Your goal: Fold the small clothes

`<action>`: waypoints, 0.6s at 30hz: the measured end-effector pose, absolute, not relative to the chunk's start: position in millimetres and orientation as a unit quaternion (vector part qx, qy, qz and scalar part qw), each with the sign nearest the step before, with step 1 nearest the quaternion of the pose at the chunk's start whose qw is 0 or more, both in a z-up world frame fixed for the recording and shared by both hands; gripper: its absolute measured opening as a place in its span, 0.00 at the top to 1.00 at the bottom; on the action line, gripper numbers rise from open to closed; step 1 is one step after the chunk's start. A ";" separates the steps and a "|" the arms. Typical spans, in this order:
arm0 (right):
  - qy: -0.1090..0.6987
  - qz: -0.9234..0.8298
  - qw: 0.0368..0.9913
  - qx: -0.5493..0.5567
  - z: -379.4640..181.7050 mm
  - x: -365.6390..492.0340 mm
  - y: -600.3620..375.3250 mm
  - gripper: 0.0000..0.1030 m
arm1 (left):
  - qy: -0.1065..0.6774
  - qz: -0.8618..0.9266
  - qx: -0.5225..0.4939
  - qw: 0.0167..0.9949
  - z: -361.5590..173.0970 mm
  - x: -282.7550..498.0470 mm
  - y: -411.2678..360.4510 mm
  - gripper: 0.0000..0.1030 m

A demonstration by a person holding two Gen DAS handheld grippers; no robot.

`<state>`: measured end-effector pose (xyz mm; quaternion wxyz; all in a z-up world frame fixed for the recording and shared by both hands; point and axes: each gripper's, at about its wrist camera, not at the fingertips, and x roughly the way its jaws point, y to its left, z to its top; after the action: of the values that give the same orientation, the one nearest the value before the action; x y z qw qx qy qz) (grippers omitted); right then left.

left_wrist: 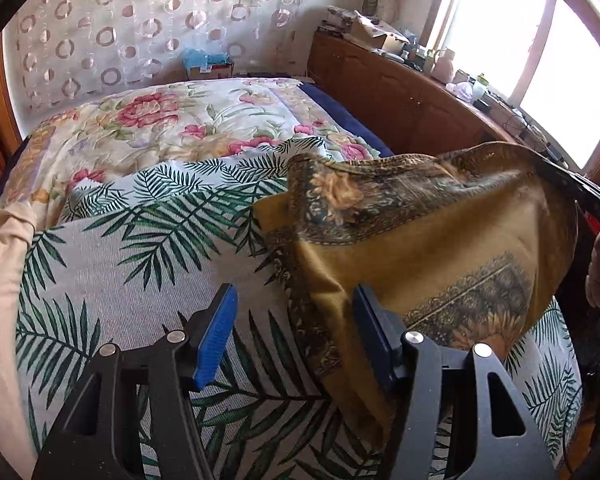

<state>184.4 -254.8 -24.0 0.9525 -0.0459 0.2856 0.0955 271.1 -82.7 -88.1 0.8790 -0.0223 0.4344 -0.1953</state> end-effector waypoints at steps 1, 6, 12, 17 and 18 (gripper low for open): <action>0.289 0.090 0.952 -0.042 -23.5 194.6 -254.4 0.96 | 0.435 -0.194 -0.024 0.879 -87.9 270.1 -82.5 0.40; 0.345 0.068 0.934 -0.057 -43.5 218.1 -244.7 0.96 | 0.432 -0.208 -0.035 0.877 -83.8 272.2 -80.7 0.40; 0.368 0.074 0.927 -0.023 -44.1 221.8 -251.4 0.48 | 0.442 -0.220 -0.042 0.869 -86.2 296.7 -88.5 0.40; 0.366 0.080 0.927 0.011 -37.0 205.9 -258.7 0.40 | 0.447 -0.224 -0.041 0.865 -89.9 306.4 -93.3 0.42; 0.365 0.085 0.927 0.013 -36.3 199.1 -258.2 0.36 | 0.449 -0.227 -0.041 0.863 -91.4 307.7 -94.4 0.44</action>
<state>199.2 -258.2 -36.3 0.9269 0.0128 0.3655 0.0847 307.7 -94.4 -91.4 0.8631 -0.0413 0.4494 -0.2267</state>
